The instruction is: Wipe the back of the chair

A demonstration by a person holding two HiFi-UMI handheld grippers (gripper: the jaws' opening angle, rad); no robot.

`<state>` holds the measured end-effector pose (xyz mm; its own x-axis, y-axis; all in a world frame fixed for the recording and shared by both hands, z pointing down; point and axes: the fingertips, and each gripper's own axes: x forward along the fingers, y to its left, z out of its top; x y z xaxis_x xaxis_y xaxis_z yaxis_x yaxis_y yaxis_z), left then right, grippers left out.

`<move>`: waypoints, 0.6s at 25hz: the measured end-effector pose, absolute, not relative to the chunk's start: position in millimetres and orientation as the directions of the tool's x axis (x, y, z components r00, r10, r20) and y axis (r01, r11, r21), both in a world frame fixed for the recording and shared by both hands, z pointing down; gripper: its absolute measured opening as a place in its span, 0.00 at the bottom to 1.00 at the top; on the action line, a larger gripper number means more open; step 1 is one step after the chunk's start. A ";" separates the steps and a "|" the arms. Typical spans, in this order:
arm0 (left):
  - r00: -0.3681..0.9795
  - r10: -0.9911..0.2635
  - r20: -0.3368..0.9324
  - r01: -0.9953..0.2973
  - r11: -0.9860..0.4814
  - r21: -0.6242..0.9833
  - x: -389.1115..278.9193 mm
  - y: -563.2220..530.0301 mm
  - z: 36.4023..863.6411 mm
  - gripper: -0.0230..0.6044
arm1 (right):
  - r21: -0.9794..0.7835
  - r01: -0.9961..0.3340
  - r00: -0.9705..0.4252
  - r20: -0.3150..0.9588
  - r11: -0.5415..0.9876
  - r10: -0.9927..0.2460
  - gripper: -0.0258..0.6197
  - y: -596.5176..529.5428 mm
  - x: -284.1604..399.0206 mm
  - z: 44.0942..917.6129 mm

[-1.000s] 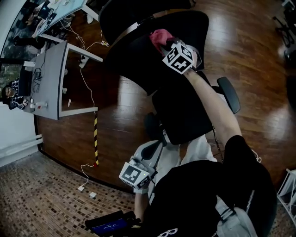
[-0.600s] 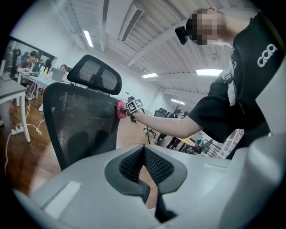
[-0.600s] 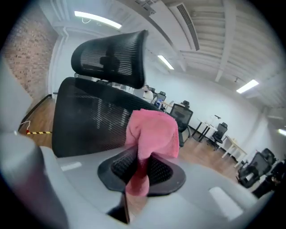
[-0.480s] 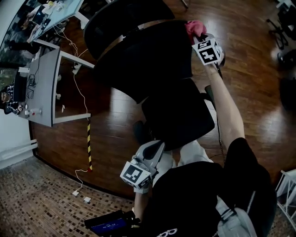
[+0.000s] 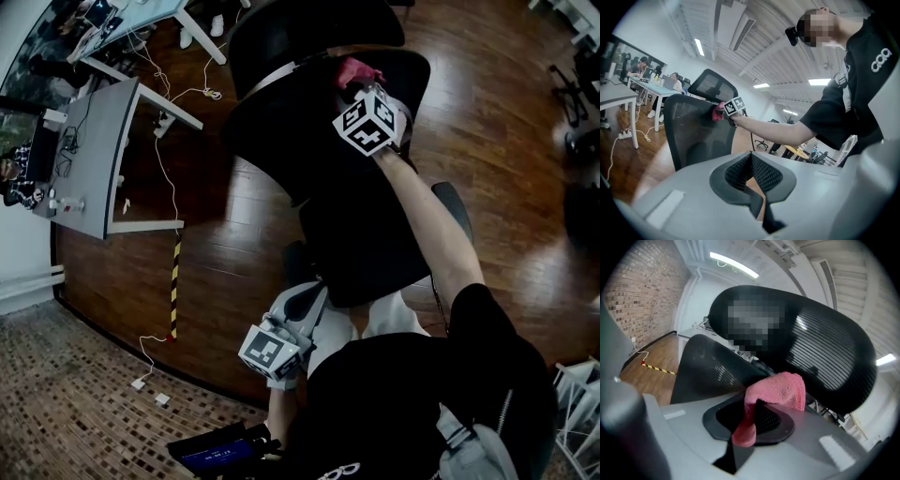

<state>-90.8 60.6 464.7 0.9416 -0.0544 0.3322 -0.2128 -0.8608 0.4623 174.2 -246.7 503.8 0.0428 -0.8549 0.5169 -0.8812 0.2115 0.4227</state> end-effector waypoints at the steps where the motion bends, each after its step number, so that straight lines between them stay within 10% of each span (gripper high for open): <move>1: 0.944 -0.073 0.321 -0.224 -0.856 0.465 -98.7 56.4 465.1 0.00 | 0.432 -0.865 0.006 0.517 0.255 -0.856 0.11 -257.3 144.9 501.4; 15: 0.916 -0.301 0.265 -0.391 -0.813 0.432 -207.2 -0.5 462.1 0.00 | 0.406 -0.680 -0.369 0.529 0.610 -0.764 0.11 -296.4 -125.7 503.8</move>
<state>-207.2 -0.5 462.1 0.9163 -0.3008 0.2646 -0.3914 -0.8126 0.4319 -125.7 -296.4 503.8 -0.3695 -0.7642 0.5286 -0.6802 0.6100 0.4065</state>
